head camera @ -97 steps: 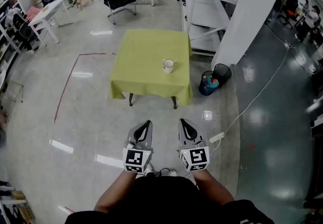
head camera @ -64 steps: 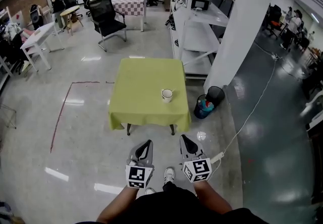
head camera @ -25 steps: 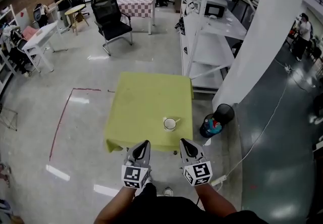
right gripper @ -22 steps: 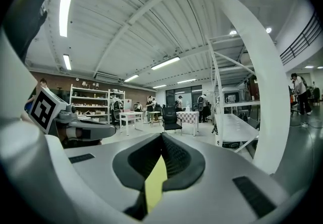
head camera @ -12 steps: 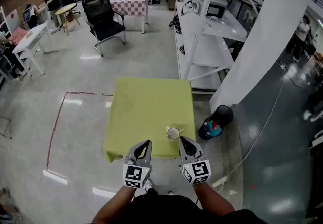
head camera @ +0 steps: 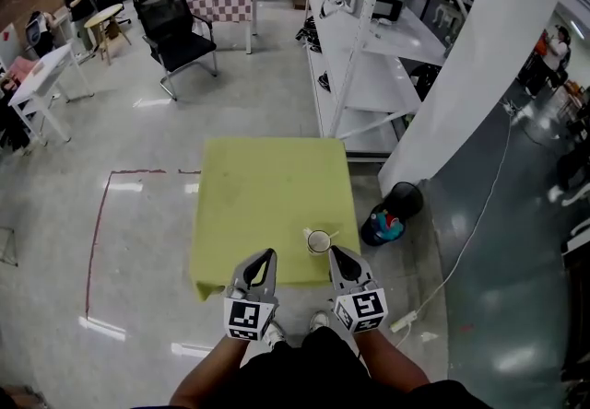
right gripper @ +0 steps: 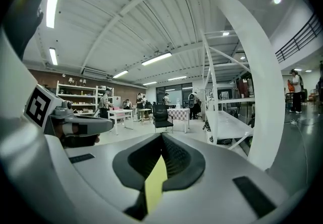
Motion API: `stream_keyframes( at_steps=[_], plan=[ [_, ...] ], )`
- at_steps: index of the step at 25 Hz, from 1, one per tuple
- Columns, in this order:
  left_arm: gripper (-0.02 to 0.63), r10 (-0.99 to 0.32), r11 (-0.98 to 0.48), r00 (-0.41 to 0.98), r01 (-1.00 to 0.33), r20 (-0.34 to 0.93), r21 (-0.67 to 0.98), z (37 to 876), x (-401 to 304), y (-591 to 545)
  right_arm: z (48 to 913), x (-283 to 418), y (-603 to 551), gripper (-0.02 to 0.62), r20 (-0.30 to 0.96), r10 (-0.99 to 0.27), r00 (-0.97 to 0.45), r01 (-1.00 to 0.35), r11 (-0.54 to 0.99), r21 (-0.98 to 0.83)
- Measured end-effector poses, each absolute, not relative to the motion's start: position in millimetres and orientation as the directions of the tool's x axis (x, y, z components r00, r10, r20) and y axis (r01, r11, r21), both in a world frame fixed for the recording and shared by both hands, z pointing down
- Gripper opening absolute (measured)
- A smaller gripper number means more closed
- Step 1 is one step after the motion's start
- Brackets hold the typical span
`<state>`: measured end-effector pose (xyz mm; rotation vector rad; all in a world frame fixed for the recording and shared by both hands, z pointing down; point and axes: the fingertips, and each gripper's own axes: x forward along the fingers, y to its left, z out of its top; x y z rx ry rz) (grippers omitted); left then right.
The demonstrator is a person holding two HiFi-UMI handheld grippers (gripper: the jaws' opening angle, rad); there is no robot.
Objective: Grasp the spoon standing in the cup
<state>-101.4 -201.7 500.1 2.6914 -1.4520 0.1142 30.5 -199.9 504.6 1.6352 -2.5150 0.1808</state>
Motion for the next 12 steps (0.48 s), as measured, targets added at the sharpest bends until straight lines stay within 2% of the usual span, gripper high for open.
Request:
stream_keyframes(
  at_steps=[12],
  plan=[
    [0.006, -0.82, -0.545, 0.553, -0.833, 0.146, 0.097, 521.4, -66.0, -231.0, 537.2, 67.9, -226.5, 0.006, 0.242, -0.899, -0.366, -0.93, 0.366, -0.047]
  ],
)
